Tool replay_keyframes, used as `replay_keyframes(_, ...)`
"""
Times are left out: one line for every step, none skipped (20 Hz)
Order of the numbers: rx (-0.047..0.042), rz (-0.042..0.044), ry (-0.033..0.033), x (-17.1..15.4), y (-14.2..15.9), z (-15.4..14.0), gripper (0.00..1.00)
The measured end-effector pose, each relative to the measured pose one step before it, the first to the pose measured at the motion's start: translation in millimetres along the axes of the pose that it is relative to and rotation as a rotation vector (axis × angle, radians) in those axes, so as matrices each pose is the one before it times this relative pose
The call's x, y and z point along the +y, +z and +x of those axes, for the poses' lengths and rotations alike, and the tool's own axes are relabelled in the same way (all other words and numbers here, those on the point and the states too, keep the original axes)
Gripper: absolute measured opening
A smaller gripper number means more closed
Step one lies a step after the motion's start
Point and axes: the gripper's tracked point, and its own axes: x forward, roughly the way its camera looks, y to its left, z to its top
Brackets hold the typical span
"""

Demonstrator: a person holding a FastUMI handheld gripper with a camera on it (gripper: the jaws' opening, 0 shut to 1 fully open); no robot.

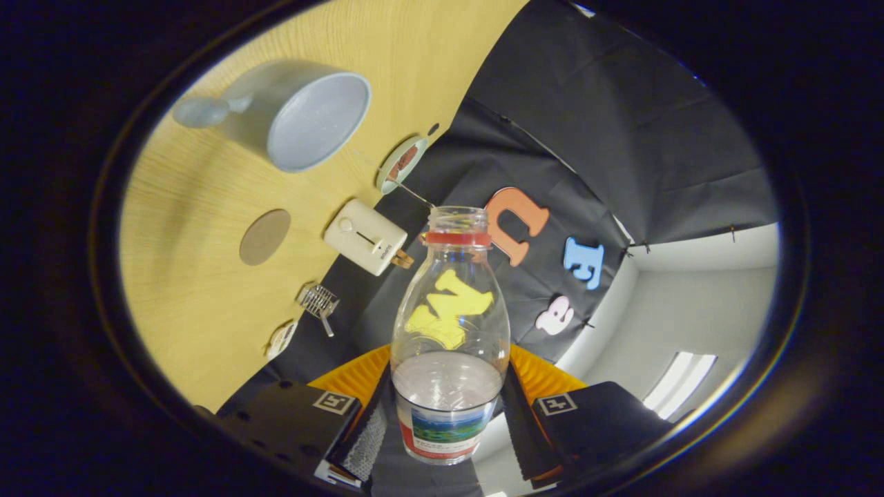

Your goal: Take the bottle from table, then pour the juice into the cup, finally place the bottle on the coaster

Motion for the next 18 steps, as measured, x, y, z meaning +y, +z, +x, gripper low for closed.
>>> replay_keyframes(-0.00010, -0.00759, -0.00248, -0.46, -0.59, 0.12, 0.81)
replay_keyframes(0.00241, -0.00157, -0.00081, 0.15, -2.03, 1.05, 0.81)
replay_keyframes(0.00182, 0.00172, 0.00359, -0.80, -0.70, -0.58, 0.81)
replay_keyframes(-0.00118, 0.00172, 0.00294, 0.64, -0.28, -0.11, 0.81)
replay_keyframes(-0.00154, -0.00615, 0.00009, -0.34, 0.50, 0.50, 0.81)
replay_keyframes(-0.00119, -0.00976, -0.00185, -0.25, 0.11, 0.59, 0.81)
replay_keyframes(-0.00063, -0.00641, -0.00073, -1.20, 1.29, -2.82, 0.81)
replay_keyframes(-0.00412, -0.00618, 0.00060, -0.42, 1.20, 0.07, 0.81)
replay_keyframes(-0.00530, -0.00630, -0.00166, -0.51, 2.55, -1.95, 0.81)
replay_keyframes(-0.00560, -0.00508, -0.00070, -0.67, 2.01, -0.73, 0.81)
replay_keyframes(-0.00124, -0.00481, -0.00024, 0.23, 0.54, -0.12, 0.81)
replay_keyframes(0.00212, -0.00567, 0.00148, -0.24, 0.75, -1.00, 0.81)
replay_keyframes(0.00186, -0.00300, 0.00148, -0.63, 0.09, -1.41, 0.81)
replay_keyframes(0.00027, 0.00181, 0.00636, 0.90, 1.54, -1.53, 0.81)
replay_keyframes(0.00104, 0.00249, 0.00628, 0.77, 0.87, -0.09, 0.81)
replay_keyframes(-0.00407, 0.00086, 0.00462, -0.02, 1.52, 0.07, 0.81)
replay_keyframes(-0.00067, -0.00084, -0.00194, -0.52, 1.61, 0.05, 0.81)
replay_keyframes(0.00131, -0.00106, 0.00101, 0.68, -0.15, -0.54, 0.81)
